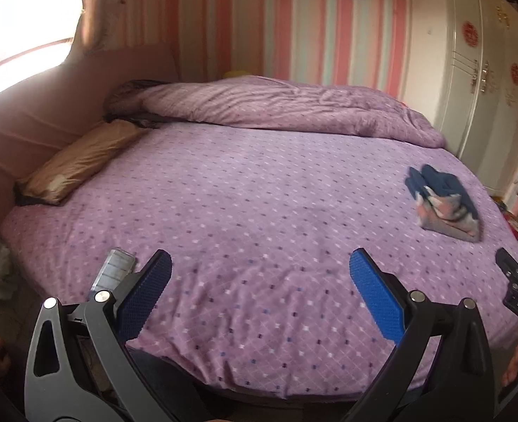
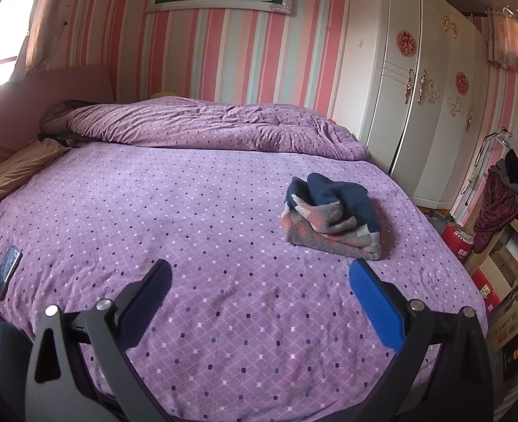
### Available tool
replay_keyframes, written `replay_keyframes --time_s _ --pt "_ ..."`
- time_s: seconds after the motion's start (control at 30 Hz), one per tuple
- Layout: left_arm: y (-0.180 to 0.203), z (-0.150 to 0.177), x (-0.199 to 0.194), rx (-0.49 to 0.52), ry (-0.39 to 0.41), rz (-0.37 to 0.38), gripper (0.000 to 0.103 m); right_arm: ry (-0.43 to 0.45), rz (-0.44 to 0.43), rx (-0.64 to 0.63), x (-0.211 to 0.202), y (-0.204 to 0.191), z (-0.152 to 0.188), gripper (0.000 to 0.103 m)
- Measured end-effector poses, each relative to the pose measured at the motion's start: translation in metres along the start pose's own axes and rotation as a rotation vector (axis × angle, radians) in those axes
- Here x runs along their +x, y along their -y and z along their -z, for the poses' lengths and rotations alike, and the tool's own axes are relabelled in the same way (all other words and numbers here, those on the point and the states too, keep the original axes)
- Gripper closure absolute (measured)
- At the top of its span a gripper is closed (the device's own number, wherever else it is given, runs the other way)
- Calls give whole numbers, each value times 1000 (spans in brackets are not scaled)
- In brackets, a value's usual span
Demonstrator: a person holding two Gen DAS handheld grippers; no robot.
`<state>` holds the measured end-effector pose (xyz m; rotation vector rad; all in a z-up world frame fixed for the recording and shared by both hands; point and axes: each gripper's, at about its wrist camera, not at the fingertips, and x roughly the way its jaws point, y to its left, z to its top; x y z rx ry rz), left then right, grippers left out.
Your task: Fold small clothes
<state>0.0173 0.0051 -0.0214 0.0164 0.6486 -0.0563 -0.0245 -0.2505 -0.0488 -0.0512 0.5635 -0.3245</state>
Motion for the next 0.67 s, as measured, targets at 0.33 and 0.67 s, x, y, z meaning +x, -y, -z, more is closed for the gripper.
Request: replay_keyframes --time_s 0.33,0.67 --pt "3 -2 3 22 -34 16 3 8 -10 -3 -1 0 -2 2" --pt "7 -4 7 39 -50 8 3 -6 -51 -1 1 1 -2 2"
